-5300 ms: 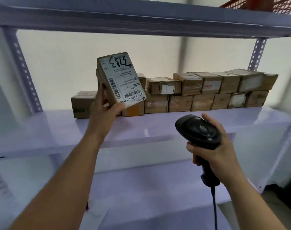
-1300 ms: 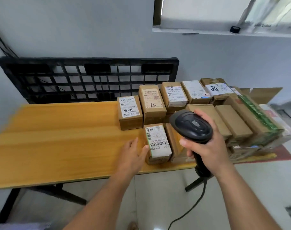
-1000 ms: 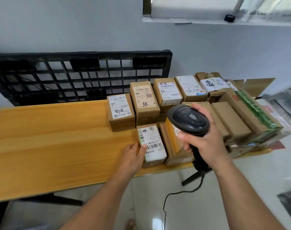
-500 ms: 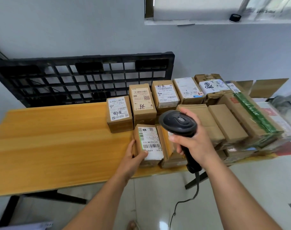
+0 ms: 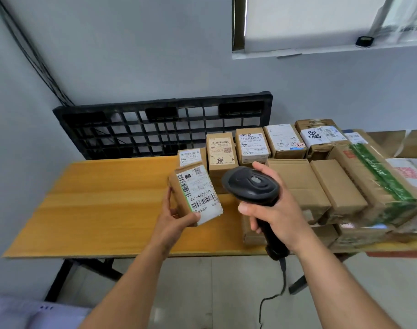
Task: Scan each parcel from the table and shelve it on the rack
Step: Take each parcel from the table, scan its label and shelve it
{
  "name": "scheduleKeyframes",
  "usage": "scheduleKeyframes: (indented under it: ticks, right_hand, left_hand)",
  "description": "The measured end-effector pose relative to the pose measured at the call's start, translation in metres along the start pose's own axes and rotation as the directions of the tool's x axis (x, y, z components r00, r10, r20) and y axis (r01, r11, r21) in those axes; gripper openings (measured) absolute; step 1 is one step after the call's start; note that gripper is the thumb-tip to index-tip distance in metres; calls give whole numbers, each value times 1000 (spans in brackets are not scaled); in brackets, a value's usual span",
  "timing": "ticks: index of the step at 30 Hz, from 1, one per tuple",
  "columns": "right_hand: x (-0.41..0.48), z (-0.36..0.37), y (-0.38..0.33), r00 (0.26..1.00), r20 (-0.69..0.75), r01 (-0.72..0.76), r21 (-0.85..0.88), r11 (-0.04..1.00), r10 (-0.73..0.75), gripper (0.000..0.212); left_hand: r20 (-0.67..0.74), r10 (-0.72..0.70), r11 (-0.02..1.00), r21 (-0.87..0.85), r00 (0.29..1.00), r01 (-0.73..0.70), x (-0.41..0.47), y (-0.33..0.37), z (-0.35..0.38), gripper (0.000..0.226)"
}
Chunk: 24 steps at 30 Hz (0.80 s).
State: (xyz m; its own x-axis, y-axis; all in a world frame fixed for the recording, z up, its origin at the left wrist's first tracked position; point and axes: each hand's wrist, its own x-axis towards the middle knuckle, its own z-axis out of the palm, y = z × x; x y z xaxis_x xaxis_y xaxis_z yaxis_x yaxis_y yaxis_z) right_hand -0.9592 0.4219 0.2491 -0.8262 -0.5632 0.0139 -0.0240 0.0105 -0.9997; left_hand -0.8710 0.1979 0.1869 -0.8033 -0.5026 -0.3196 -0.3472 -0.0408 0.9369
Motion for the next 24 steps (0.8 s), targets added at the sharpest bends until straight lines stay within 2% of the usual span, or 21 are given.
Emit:
scheduleKeyframes:
  ticks: [4,11,19,24]
  right_hand:
    - [-14,10,-14,996,70,52,100,994,-59,83]
    - [-42,16,-32,975,180,96,182,979,-129,81]
    - [-68,8,-28,965,239,72,159,985,-110,84]
    - [-79,0,-26,964,254,37,174,984,-81,85]
  left_hand:
    - [-90,131,991,41,987,-128,-7,14,-16,110]
    - [-164,269,962,93,949,-257,-21,29,-28,111]
    - [-204,347,938,92,915,-335,-44,36,-24,109]
    - [-214,346,938,91,914,-334,-57,34,-21,111]
